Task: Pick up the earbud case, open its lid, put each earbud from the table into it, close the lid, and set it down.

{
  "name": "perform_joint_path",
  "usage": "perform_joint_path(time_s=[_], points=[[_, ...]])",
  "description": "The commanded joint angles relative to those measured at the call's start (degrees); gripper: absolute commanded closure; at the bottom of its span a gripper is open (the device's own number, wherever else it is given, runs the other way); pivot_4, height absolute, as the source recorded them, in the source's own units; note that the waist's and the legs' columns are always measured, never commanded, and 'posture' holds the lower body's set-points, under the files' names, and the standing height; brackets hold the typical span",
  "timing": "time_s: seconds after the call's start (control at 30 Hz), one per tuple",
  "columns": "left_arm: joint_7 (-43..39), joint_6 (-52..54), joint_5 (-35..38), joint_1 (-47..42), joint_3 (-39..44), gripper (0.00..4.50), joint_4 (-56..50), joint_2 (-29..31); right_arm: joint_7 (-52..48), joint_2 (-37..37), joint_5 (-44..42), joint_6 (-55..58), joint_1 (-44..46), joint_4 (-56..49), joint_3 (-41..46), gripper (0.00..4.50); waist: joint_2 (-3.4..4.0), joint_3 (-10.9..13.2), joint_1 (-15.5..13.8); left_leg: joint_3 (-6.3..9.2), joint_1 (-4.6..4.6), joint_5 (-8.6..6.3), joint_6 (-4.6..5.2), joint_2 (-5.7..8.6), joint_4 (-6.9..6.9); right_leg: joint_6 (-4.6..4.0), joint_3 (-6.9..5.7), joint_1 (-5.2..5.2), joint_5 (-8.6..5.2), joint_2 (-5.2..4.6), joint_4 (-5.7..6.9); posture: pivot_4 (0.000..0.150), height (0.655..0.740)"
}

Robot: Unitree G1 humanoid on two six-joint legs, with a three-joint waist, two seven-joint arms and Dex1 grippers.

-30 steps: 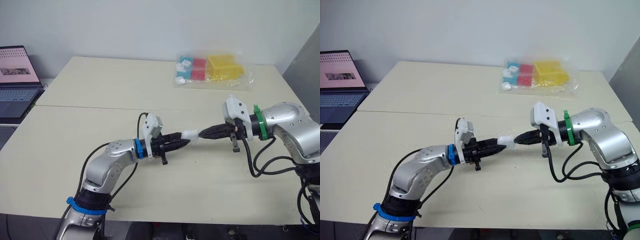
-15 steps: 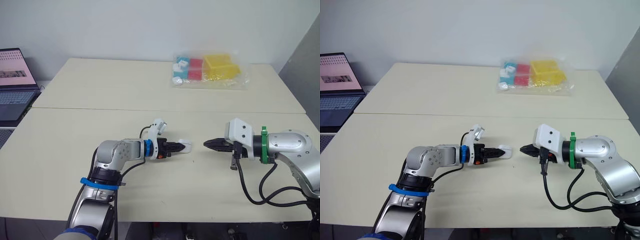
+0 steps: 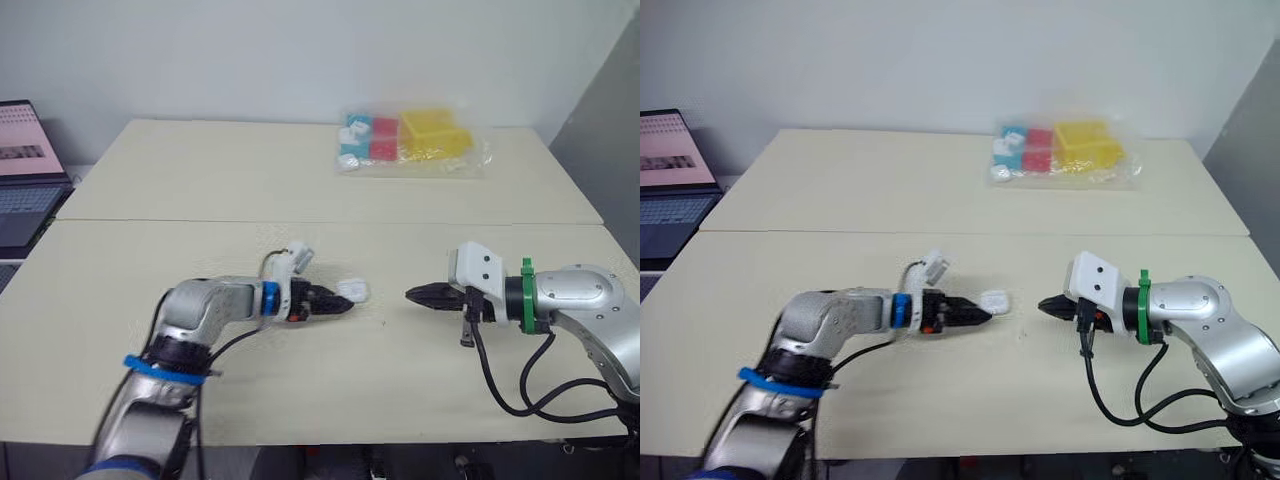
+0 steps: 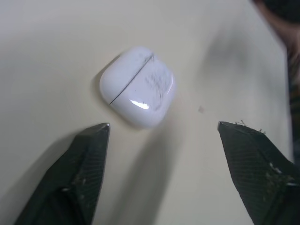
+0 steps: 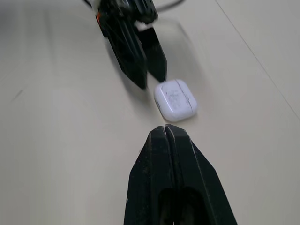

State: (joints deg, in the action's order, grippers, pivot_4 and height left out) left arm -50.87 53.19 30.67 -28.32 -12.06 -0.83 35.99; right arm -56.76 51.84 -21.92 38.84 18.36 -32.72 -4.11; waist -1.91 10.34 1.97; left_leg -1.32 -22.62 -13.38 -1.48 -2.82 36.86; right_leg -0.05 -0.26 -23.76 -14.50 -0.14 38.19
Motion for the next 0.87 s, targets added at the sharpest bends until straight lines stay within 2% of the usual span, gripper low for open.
perform_joint_path(time_s=[0.03, 0.1, 0.17, 0.3, 0.4, 0.43, 0.57, 0.63, 0.87], points=[[-4.6, -13.7, -7.2, 5.3, 1.9, 0.0, -1.1, 8.5, -2.0, 2.1, -1.1, -2.1, -0.5, -0.7, 2.9, 4.13, 0.0, 0.0, 0.1, -0.01, 0.03, 0.0, 0.0, -0.02, -0.02, -0.07, 0.01, 0.0, 0.0, 0.01, 0.0, 0.15, 0.7389], [-6.2, -18.3, -7.8, 7.0, 3.3, 0.0, -1.9, 10.2, -2.4, 2.6, -1.2, -3.0, -0.5, -0.1, 3.5, 3.62, 0.01, 0.0, -0.3, 0.01, 0.07, 0.0, 0.01, -0.07, -0.05, -0.2, -0.1, 0.0, -0.05, 0.02, 0.06, 0.15, 0.7389], [-8.9, -24.0, -8.2, 9.4, 5.0, 0.0, -3.9, 11.8, -3.2, 2.9, -1.6, -3.9, -0.3, 0.7, 4.3, 2.87, 0.02, 0.0, -0.5, 0.06, 0.02, 0.0, 0.01, -0.07, 0.01, -0.24, -0.2, -0.02, -0.07, 0.0, 0.1, 0.15, 0.7389], [-14.0, -28.7, -5.8, 19.0, 14.4, 0.0, -13.4, 18.7, -6.8, 5.7, -0.6, -9.9, 0.7, 3.7, 7.0, 1.36, 0.0, 0.0, -0.6, -0.04, -0.39, 0.0, 0.0, -0.08, 0.04, -0.16, -0.17, -0.3, -0.03, -0.11, -0.05, 0.15, 0.7389], [-14.2, -31.4, -3.4, 23.9, 21.2, 0.0, -18.9, 19.3, -9.8, 8.2, 0.9, -15.8, 1.4, 7.2, 8.1, 0.24, 0.05, 0.0, -0.7, -0.14, -0.41, -0.01, 0.0, -0.21, -0.03, -0.06, -0.16, -0.32, -0.09, -0.3, -0.13, 0.15, 0.7389], [-13.6, -30.8, -1.7, 24.5, 23.4, 0.0, -20.7, 18.8, -10.7, 8.8, 1.4, -17.4, 1.7, 8.4, 8.2, 0.02, 0.05, 0.0, -0.9, -0.17, -0.39, -0.01, 0.0, -0.19, -0.03, -0.02, -0.16, -0.29, -0.13, -0.34, -0.14, 0.15, 0.7389], [-10.9, -28.0, 1.5, 26.1, 27.4, 0.0, -26.1, 17.8, -14.2, 10.4, 0.0, -19.5, 1.9, 10.8, 8.6, 0.02, 0.05, 0.0, -1.6, -0.2, -0.39, -0.01, 0.01, 0.03, -0.02, 0.02, -0.17, -0.29, -0.11, -0.35, -0.15, 0.15, 0.7389], [-7.3, -23.6, -1.5, 27.5, 26.4, 0.0, -29.5, 20.0, -16.2, 11.1, -1.0, -19.8, 1.7, 11.7, 8.9, 0.02, 0.05, 0.0, -1.7, -0.2, -0.36, -0.01, 0.01, 0.04, 0.01, 0.04, -0.17, -0.28, -0.09, -0.35, -0.12, 0.15, 0.7389], [-8.7, -21.6, 2.3, 28.2, 27.7, 0.0, -31.0, 19.9, -16.8, 10.3, -2.7, -17.5, 4.1, 12.8, 7.8, 0.02, 0.06, 0.1, -1.8, -0.19, -0.3, -0.01, 0.01, 0.04, 0.03, -0.02, -0.17, -0.28, -0.07, -0.22, -0.05, 0.15, 0.7389]])
